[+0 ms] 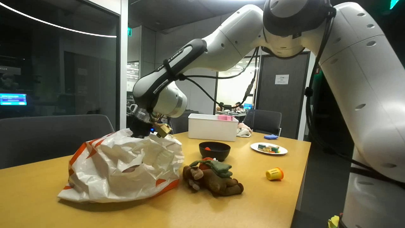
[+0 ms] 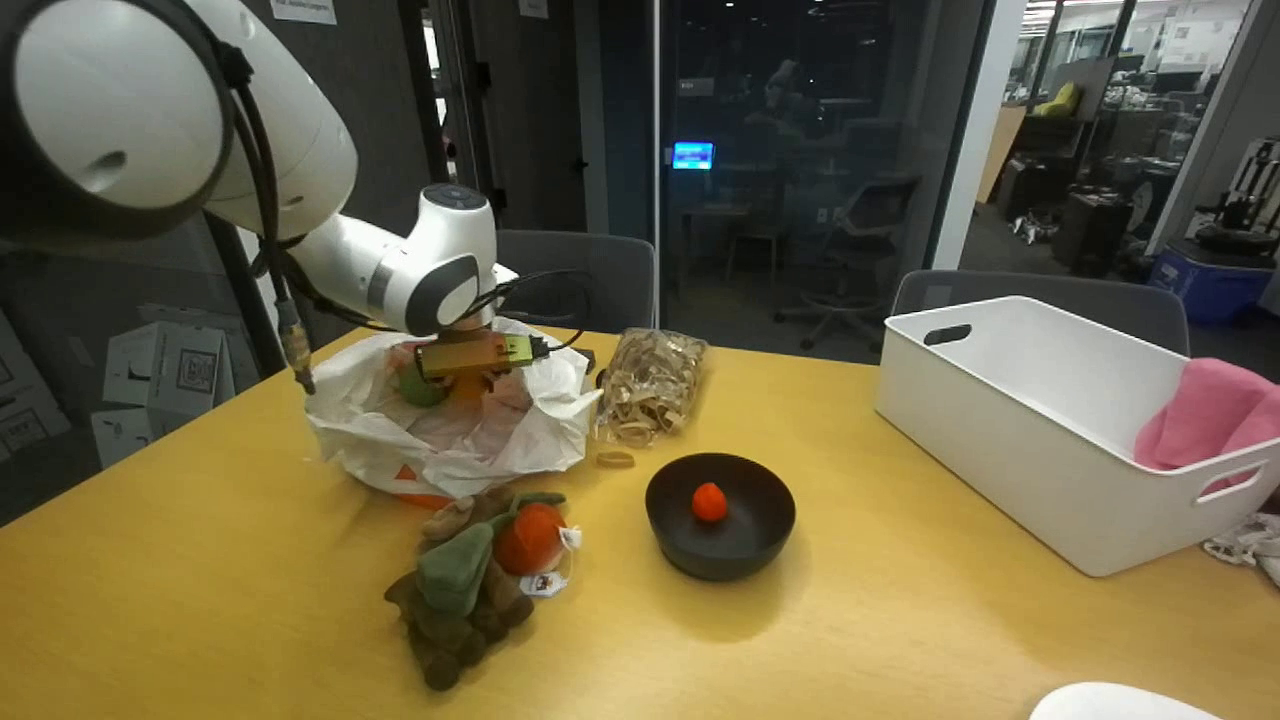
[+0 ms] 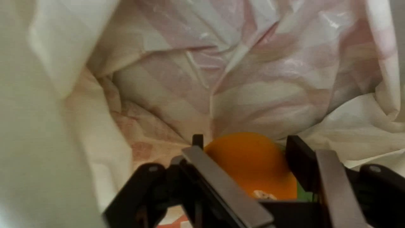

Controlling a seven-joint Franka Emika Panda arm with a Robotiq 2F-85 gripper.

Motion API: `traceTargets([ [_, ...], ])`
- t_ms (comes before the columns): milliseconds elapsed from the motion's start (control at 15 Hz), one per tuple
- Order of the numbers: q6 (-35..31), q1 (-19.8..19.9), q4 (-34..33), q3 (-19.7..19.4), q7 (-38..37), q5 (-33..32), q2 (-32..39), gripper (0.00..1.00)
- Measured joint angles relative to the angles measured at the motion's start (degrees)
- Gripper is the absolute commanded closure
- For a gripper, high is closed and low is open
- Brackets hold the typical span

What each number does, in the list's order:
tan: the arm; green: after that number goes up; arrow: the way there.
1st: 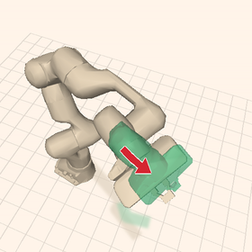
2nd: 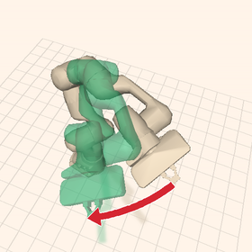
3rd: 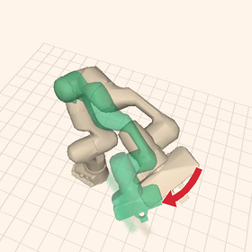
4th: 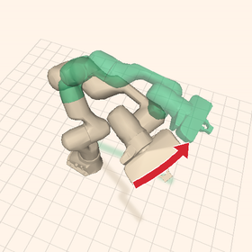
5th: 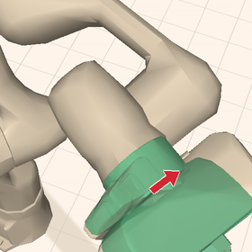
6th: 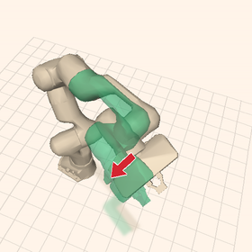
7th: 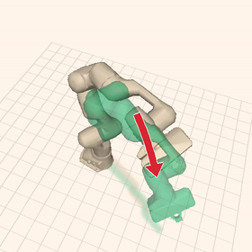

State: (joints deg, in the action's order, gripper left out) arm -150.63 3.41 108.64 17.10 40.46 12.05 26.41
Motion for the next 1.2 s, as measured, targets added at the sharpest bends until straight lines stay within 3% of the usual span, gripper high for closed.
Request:
traceTargets([
  [200,8.1,-1.3,0.5,-3.9,-10.0,-3.1,-4.4,0.58],
  [667,30.9,-3.0,1.2,-8.3,-28.0,-4.6,-13.5,0.58],
  [1000,47.9,-2.4,1.5,-10.9,-30.1,6.0,-19.7,0.58],
  [1200,54.8,-1.8,1.8,-13.3,-30.7,12.6,-20.7,0.58],
])
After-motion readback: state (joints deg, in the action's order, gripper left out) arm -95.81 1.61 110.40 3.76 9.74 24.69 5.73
